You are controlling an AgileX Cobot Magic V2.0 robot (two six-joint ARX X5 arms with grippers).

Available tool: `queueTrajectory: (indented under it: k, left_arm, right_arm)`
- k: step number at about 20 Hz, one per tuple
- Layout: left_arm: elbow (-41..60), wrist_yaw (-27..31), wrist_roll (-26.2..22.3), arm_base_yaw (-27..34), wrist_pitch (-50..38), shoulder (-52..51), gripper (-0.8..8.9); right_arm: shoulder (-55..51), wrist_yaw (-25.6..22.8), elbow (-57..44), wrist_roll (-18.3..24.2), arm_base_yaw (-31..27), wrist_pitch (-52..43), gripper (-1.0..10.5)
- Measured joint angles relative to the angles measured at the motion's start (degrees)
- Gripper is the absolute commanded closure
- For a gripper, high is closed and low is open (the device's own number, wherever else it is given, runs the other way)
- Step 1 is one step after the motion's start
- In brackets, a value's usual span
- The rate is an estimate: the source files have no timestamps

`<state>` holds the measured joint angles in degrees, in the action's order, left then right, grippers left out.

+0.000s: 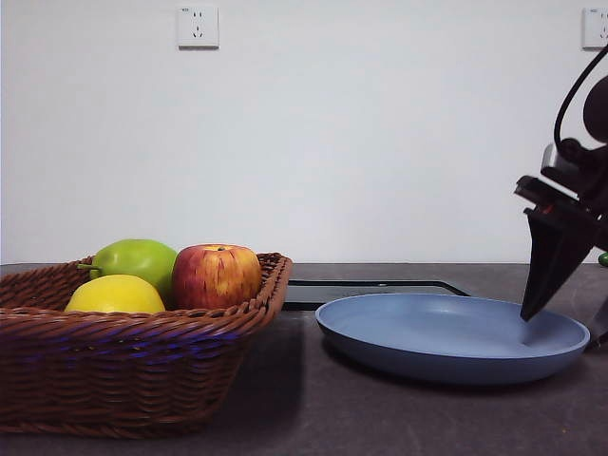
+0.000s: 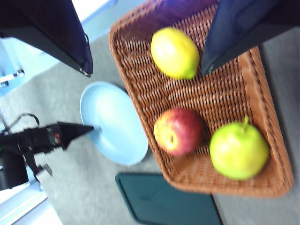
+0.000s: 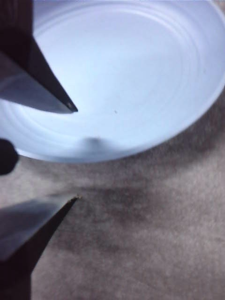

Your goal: Take the lemon from the basket,put the lemon in the plate,hand out the plate

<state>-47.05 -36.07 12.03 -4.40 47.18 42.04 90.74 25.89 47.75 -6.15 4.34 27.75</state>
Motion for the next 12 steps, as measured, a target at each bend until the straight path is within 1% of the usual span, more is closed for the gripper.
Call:
queueTrajectory:
  k: [4, 6, 8, 12]
  left_arm:
    - [0.0, 0.11, 0.0, -0.28, 1.4, 0.0, 4.11]
    - [0.0, 0.42, 0.0, -0.46, 2.1, 0.0, 4.11]
    - [0.0, 2.34, 0.0, -1.46, 2.75, 0.0, 4.11]
    - [0.0, 5.49, 1.9, -5.97, 2.71, 0.02, 4.11]
  right_arm:
    - [0.92, 0.07, 0.04, -1.16, 0.11, -0.48, 9.3]
    - [0.92, 0.24, 0.04, -1.42, 0.11, -0.5, 9.4]
    - [0.57, 0.92, 0.22, -1.77, 0.11, -0.48, 9.4]
    - [-4.09, 0.9, 0.85, -2.69, 0.11, -0.35, 9.4]
